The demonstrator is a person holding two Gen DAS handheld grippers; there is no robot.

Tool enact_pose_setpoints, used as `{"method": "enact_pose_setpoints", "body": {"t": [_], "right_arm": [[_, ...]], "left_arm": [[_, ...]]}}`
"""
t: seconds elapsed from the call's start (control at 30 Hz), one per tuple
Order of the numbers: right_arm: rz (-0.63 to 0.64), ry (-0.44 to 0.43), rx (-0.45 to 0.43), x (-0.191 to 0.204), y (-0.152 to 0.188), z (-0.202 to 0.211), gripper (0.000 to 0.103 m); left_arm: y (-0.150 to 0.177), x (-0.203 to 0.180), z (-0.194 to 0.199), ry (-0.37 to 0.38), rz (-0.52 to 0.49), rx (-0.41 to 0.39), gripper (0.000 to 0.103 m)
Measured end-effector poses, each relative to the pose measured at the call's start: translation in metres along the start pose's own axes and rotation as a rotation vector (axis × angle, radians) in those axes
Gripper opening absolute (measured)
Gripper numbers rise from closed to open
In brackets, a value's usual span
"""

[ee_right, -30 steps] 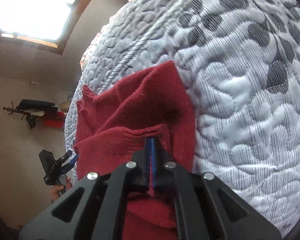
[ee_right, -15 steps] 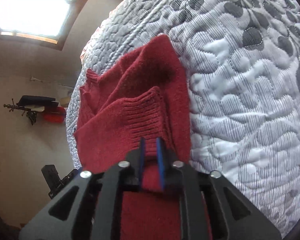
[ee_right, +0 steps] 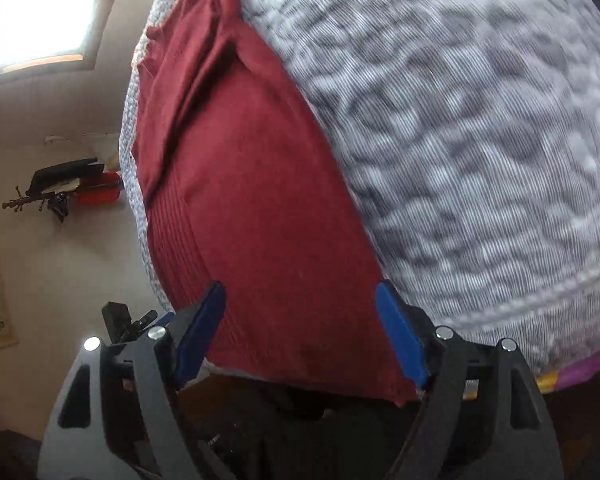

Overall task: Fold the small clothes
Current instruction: 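Grasp one side edge of the sweater with both tools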

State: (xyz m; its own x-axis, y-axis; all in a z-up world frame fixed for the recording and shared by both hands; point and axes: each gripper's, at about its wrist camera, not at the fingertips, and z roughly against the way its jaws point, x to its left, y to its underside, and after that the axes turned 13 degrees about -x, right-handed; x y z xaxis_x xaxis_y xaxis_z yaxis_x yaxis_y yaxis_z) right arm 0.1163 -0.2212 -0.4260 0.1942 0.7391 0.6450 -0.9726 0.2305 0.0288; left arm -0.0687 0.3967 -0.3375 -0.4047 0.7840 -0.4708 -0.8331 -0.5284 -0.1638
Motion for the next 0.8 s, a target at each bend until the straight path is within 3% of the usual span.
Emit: {"method": "enact_pose_setpoints", "body": {"t": [0.2,0.33,0.5,0.6,0.8], "right_arm": [[-0.048,0.015,0.088,-0.051,0.046,0.006,0.077],[-0.045,-0.004,0.105,-0.067,0.061,0.001,0.077],[-0.002,-0.028,0.15,-0.064,0.072,-0.02,0.073],[0.033,-0.029,0.159,-0.059,0.078,-0.032,0.071],[0.031,-0.046,0.159,-0.042,0.082,-0.057,0.071]], "left_arm": [[0.052,0.033,-0.014,0.026,0.097,0.121,0.093],[0.064,0.04,-0.018,0.063,0.16,0.107,0.093],[0.073,0.04,-0.018,0.084,0.189,0.086,0.093],[0.075,0.031,-0.019,0.097,0.147,0.081,0.093],[0.076,0.018,-0.04,0.115,0.136,0.139,0.092]]}}
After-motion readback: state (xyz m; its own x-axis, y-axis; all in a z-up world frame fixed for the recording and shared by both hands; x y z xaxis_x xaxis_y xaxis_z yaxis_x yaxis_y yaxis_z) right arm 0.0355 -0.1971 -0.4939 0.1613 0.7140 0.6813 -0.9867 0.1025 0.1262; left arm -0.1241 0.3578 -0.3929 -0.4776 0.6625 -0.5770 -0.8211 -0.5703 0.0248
